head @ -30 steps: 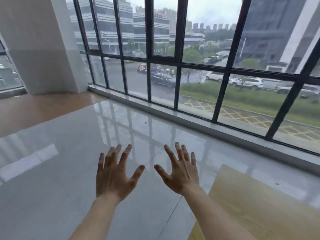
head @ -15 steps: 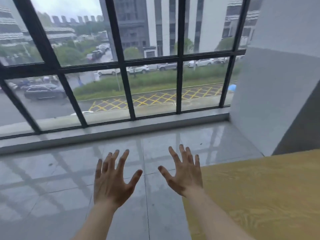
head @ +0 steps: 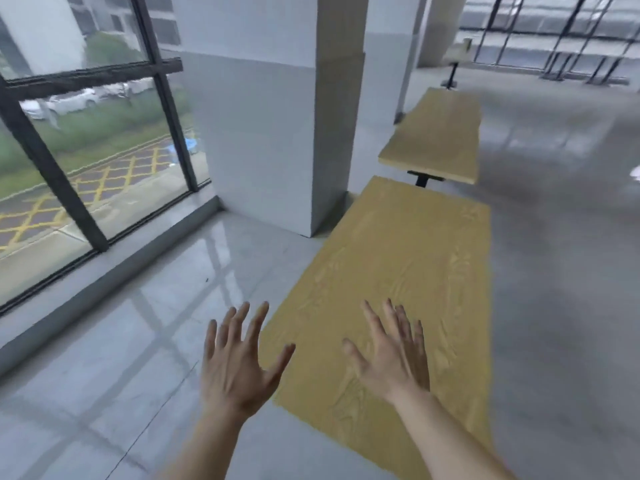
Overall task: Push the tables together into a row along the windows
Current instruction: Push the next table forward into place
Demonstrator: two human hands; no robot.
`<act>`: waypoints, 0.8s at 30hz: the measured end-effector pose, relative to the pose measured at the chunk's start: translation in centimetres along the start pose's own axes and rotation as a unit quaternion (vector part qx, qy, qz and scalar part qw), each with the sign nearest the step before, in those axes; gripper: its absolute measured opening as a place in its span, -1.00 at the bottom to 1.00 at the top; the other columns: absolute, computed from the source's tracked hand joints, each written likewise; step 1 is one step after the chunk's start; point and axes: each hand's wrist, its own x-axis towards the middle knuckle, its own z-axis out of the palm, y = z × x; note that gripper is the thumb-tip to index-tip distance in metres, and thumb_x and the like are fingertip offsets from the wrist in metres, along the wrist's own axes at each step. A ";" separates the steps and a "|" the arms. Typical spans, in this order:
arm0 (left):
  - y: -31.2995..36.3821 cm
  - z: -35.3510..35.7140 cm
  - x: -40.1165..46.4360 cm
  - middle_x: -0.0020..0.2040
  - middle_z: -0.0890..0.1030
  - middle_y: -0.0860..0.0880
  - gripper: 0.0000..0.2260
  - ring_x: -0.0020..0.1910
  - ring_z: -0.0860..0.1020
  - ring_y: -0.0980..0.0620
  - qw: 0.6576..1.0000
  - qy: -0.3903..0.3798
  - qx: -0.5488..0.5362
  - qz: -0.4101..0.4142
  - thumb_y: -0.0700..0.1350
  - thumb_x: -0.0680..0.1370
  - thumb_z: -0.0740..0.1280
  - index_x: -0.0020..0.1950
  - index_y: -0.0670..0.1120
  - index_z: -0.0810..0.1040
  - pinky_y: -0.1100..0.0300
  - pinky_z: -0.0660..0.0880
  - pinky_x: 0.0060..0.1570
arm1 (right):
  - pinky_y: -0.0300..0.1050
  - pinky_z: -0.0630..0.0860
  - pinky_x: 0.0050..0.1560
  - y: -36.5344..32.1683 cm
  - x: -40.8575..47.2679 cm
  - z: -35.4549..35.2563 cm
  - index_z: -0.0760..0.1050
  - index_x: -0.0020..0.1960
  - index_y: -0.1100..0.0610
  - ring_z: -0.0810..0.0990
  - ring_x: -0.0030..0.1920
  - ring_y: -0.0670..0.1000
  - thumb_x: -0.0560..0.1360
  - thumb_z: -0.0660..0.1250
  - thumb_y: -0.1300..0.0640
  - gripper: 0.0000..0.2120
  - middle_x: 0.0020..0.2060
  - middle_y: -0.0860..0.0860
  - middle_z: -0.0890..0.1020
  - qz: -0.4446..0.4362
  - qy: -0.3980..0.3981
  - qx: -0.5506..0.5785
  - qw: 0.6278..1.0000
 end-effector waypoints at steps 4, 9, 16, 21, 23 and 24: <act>0.7 3.1 0.1 0.60 0.34 -0.02 -0.25 0.62 0.22 -0.06 0.995 -0.056 -0.024 0.084 0.52 0.52 0.03 0.62 0.17 0.24 -0.10 -0.03 0.63 | 0.24 -0.19 0.64 2.4 -4.8 1.5 -0.16 0.68 -0.22 -0.17 0.69 0.12 0.46 -0.23 -0.56 -0.13 0.71 0.03 -0.13 0.102 -0.001 -0.003 0.995; 2.4 7.4 -0.7 0.59 0.36 -0.02 -0.25 0.61 0.24 -0.07 0.984 -0.092 -0.037 0.149 0.52 0.52 0.03 0.63 0.17 0.23 -0.14 0.06 0.62 | 0.23 -0.20 0.64 5.5 -8.5 4.2 -0.17 0.68 -0.22 -0.19 0.69 0.11 0.48 -0.22 -0.59 -0.14 0.70 0.03 -0.16 0.168 0.019 -0.001 0.986; 0.5 18.1 -5.0 0.63 0.29 -0.03 -0.25 0.65 0.15 -0.08 0.970 -0.158 -0.008 0.185 0.52 0.53 0.00 0.65 0.19 0.15 -0.14 -0.02 0.63 | 0.23 -0.17 0.65 10.6 -12.8 15.2 -0.08 0.69 -0.18 -0.15 0.69 0.12 0.50 -0.20 -0.59 -0.13 0.71 0.04 -0.10 0.201 -0.024 -0.003 0.979; 0.9 19.3 -3.9 0.65 0.25 -0.05 -0.26 0.66 0.11 -0.09 0.968 -0.145 -0.016 0.202 0.49 0.54 0.07 0.65 0.17 0.14 -0.14 -0.04 0.63 | 0.23 -0.17 0.65 11.3 -12.3 15.6 -0.09 0.69 -0.19 -0.17 0.69 0.11 0.49 -0.19 -0.59 -0.12 0.71 0.05 -0.10 0.199 0.008 0.000 0.980; 0.5 21.1 -3.6 0.65 0.24 -0.06 -0.26 0.66 0.10 -0.10 0.968 -0.138 -0.012 0.211 0.47 0.55 0.08 0.65 0.16 0.14 -0.15 -0.05 0.63 | 0.23 -0.16 0.65 12.0 -12.2 17.0 -0.06 0.69 -0.18 -0.17 0.69 0.12 0.49 -0.18 -0.59 -0.12 0.71 0.06 -0.08 0.212 0.019 -0.004 0.977; 0.3 22.6 -3.5 0.66 0.24 -0.07 -0.26 0.67 0.09 -0.11 0.966 -0.140 -0.008 0.219 0.46 0.55 0.09 0.66 0.16 0.14 -0.16 -0.05 0.63 | 0.24 -0.15 0.65 12.6 -12.1 18.4 -0.04 0.69 -0.17 -0.15 0.69 0.14 0.50 -0.16 -0.59 -0.13 0.71 0.08 -0.05 0.214 0.024 -0.011 0.976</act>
